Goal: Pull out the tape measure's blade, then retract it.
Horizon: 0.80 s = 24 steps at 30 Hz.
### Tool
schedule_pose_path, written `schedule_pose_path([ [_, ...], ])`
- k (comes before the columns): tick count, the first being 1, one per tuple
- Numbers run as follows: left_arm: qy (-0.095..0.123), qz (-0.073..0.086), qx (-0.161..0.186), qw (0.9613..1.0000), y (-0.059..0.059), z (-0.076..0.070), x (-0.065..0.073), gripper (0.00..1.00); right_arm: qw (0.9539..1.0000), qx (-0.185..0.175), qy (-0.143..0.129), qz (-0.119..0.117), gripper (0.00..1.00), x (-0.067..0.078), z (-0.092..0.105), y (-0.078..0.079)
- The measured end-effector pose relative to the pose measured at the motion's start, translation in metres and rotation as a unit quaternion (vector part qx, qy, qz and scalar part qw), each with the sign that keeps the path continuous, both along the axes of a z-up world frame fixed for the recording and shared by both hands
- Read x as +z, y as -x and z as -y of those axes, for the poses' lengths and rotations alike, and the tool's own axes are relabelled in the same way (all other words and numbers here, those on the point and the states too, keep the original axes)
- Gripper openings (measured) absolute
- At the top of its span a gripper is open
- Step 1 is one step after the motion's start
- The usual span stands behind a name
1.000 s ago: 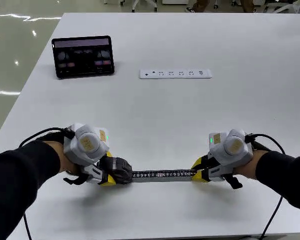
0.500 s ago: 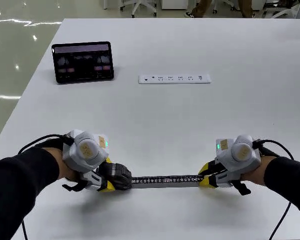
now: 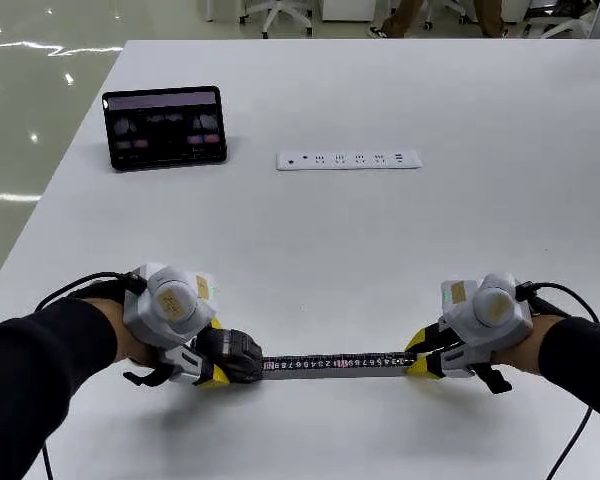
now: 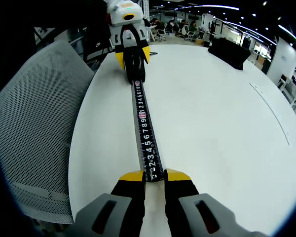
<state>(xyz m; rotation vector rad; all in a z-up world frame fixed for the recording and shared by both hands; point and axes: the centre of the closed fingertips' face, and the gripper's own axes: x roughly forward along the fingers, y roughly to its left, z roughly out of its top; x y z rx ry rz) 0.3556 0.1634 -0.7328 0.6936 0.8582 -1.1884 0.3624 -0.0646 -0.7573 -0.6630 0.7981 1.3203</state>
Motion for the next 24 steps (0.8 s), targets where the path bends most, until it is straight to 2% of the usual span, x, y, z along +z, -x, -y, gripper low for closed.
schedule_pose_path([
  [24,-0.003,0.002,0.001,1.0,0.001,0.001,0.001,0.33,0.9999,-0.01,0.0,-0.003,0.09,0.001,0.018,0.0],
])
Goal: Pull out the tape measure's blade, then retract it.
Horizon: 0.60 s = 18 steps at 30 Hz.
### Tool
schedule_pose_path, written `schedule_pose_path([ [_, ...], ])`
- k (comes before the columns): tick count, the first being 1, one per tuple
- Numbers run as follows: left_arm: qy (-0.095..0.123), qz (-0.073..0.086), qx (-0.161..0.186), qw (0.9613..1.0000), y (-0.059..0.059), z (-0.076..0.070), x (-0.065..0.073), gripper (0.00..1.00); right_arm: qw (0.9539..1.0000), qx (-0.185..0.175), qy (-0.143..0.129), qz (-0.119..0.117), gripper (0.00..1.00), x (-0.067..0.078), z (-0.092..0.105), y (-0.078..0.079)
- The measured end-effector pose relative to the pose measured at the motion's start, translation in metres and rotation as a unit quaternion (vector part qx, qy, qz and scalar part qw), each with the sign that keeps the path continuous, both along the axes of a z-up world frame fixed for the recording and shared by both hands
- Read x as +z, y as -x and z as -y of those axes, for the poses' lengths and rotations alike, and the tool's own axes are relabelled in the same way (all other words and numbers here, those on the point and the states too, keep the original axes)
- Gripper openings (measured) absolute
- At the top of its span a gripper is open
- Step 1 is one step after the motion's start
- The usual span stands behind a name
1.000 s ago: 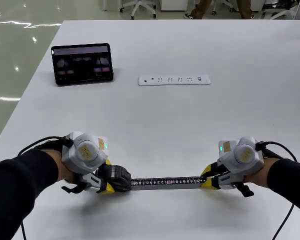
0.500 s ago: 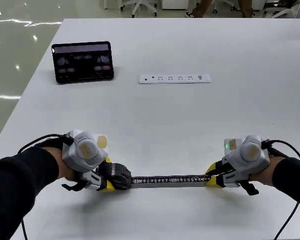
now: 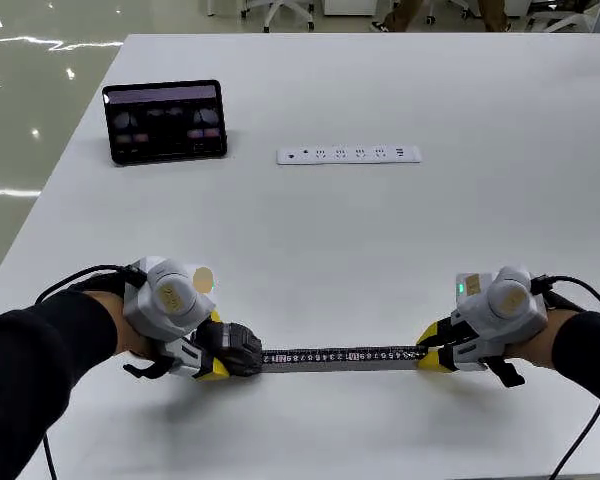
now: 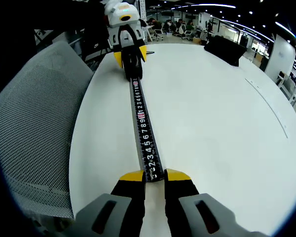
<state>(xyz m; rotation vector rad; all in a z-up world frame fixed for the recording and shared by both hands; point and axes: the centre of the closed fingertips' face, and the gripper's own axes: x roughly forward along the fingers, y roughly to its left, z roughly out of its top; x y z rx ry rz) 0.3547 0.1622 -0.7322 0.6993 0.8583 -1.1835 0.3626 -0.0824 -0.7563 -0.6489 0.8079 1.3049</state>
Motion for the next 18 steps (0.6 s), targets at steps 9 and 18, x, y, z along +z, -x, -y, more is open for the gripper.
schedule_pose_path([
  [9,0.0,0.001,0.001,1.0,-0.001,-0.0008,-0.0003,0.33,1.0,-0.003,0.001,-0.001,0.09,-0.0008,0.0044,-0.0002],
  [18,0.001,0.002,0.002,1.0,-0.0009,-0.0003,-0.0003,0.33,1.0,-0.006,0.003,-0.002,0.09,0.0,0.0088,-0.0003],
])
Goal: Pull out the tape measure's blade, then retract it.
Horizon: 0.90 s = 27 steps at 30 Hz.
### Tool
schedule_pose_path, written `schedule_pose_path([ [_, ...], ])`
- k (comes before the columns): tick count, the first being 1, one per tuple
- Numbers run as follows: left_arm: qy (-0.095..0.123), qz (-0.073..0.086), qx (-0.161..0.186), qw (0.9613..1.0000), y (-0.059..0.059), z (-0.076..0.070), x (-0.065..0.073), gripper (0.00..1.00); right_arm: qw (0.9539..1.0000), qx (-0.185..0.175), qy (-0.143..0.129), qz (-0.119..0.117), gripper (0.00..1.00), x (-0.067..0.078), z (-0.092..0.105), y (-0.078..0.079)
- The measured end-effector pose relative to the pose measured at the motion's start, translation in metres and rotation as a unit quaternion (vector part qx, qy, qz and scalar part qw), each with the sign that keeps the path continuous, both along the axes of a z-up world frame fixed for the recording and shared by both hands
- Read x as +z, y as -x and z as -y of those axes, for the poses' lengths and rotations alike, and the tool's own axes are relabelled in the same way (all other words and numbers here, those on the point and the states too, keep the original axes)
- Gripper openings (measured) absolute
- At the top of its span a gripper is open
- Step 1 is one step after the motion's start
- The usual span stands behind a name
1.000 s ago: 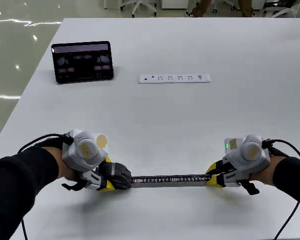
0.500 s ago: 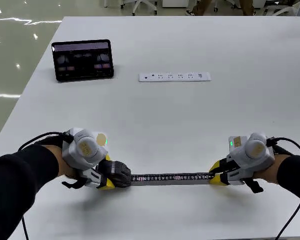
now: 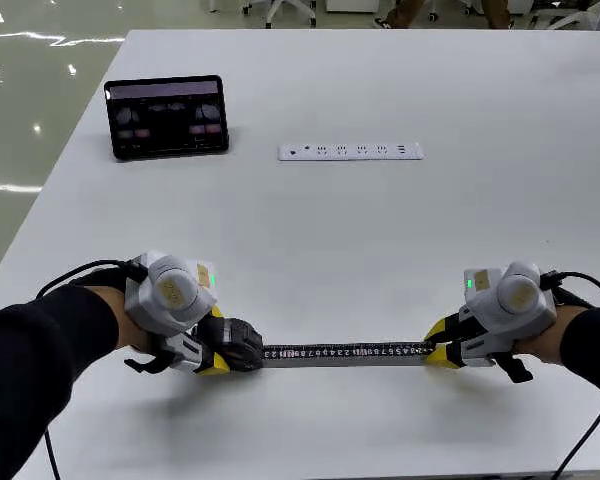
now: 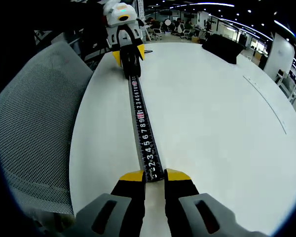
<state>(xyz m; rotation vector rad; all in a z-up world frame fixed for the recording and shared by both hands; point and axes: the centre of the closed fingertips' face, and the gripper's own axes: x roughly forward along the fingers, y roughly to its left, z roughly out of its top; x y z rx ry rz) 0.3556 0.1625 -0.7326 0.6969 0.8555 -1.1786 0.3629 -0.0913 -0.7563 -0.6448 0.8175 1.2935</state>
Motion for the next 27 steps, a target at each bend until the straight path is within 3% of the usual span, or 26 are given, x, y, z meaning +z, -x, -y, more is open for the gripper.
schedule_pose_path([
  [27,0.001,0.002,0.0,1.0,0.0008,0.0007,0.0,0.33,0.9999,-0.01,0.001,-0.011,0.09,0.0011,0.0077,-0.0002],
])
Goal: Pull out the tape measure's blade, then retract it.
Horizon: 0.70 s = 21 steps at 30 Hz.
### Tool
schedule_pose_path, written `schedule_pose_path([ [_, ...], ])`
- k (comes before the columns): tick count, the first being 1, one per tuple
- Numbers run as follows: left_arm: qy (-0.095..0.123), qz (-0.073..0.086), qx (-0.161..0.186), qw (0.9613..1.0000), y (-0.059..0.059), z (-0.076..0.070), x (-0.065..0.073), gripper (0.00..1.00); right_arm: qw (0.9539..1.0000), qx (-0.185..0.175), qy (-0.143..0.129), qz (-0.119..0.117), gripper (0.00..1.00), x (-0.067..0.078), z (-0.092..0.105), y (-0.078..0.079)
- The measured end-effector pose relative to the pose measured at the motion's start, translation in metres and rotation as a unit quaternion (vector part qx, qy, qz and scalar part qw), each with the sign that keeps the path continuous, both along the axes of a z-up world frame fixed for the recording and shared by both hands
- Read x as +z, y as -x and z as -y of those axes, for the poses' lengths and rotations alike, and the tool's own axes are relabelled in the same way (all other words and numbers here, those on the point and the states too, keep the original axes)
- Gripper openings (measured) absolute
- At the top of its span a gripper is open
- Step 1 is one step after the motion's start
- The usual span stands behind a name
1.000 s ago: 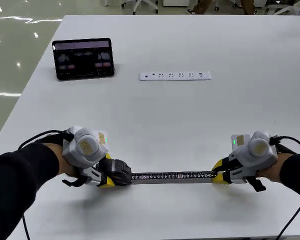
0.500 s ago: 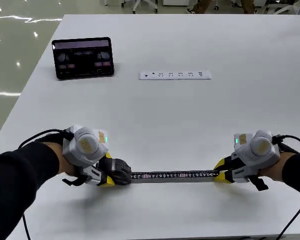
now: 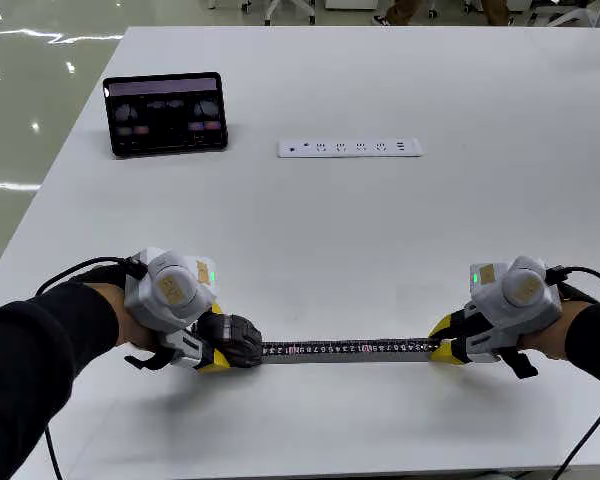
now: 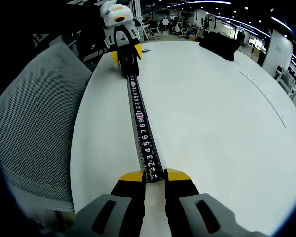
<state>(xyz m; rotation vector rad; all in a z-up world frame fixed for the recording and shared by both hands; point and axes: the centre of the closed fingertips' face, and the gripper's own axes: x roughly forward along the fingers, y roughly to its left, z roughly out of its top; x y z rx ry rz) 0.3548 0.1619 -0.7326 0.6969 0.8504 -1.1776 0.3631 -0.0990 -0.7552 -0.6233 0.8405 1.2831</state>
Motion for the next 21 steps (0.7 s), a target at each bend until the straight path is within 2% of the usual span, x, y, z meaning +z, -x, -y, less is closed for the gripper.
schedule_pose_path([
  [10,0.005,0.001,0.001,1.0,-0.0005,0.0005,0.0,0.33,1.0,-0.001,0.0,-0.007,0.1,-0.0013,-0.0015,0.0006],
  [14,0.004,0.0,0.0,1.0,-0.0006,0.0007,-0.0001,0.33,0.9999,0.011,0.011,-0.002,0.1,-0.0023,-0.0022,0.0007],
  [21,0.007,0.001,0.0,1.0,-0.0006,0.0014,0.0001,0.33,0.9999,0.009,0.011,-0.001,0.1,-0.0029,-0.0019,0.0006],
])
